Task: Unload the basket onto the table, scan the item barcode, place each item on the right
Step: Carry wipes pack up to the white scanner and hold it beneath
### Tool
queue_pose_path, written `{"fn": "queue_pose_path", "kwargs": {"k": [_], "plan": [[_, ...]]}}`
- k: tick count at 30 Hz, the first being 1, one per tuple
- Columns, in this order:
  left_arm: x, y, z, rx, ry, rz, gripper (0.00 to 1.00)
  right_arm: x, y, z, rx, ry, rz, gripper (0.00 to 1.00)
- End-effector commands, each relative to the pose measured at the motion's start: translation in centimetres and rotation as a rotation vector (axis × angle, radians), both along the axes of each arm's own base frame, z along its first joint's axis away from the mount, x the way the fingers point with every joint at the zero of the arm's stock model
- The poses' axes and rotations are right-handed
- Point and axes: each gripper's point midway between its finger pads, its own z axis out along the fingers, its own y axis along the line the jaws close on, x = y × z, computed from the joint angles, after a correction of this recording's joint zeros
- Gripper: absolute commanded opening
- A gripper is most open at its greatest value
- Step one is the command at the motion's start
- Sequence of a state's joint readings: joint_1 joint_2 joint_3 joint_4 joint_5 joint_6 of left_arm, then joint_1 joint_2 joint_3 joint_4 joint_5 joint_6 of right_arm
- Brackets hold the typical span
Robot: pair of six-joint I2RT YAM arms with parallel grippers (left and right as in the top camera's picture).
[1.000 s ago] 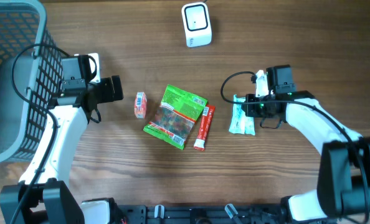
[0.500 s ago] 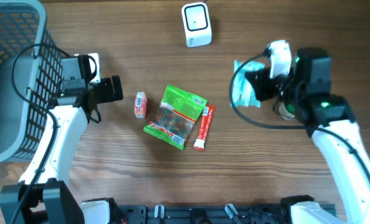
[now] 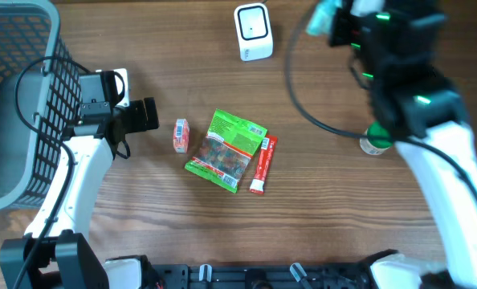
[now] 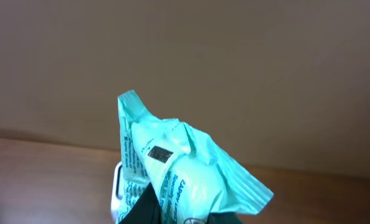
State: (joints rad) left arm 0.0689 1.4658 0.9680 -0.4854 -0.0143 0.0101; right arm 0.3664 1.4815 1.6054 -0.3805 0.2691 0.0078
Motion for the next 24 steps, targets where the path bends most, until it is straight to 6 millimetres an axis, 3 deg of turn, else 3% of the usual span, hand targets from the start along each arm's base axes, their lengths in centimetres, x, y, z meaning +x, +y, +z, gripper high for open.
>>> {"fn": "queue_pose_path", "kwargs": {"k": [1, 4, 8, 13, 15, 17, 19, 24], "plan": [[0.4, 0.3, 1.1, 0.01, -0.031, 0.005, 1.0, 4.3, 2.5, -4.0, -0.184, -0.014, -0.123, 0.04], [0.4, 0.3, 1.1, 0.01, -0.031, 0.005, 1.0, 8.1, 6.6, -7.7, -0.31, -0.067, -0.067, 0.04], [0.4, 0.3, 1.1, 0.01, -0.031, 0.005, 1.0, 11.8, 9.5, -11.2, -0.524, -0.213, -0.133, 0.04], [0.4, 0.3, 1.1, 0.01, -0.031, 0.005, 1.0, 13.1, 13.2, -15.1, -0.896, -0.423, -0.171, 0.04], [0.4, 0.3, 1.1, 0.01, -0.031, 0.005, 1.0, 13.2, 14.3, -17.6, -1.019, -0.448, -0.144, 0.04], [0.4, 0.3, 1.1, 0.01, -0.031, 0.005, 1.0, 13.6, 14.7, -20.4, -1.037, -0.42, -0.114, 0.04], [0.4, 0.3, 1.1, 0.01, -0.031, 0.005, 1.0, 13.9, 14.6, -22.7, -0.933, -0.388, -0.105, 0.04], [0.4, 0.3, 1.1, 0.01, -0.031, 0.005, 1.0, 14.3, 15.3, -26.0, -0.807, -0.292, -0.033, 0.04]]}}
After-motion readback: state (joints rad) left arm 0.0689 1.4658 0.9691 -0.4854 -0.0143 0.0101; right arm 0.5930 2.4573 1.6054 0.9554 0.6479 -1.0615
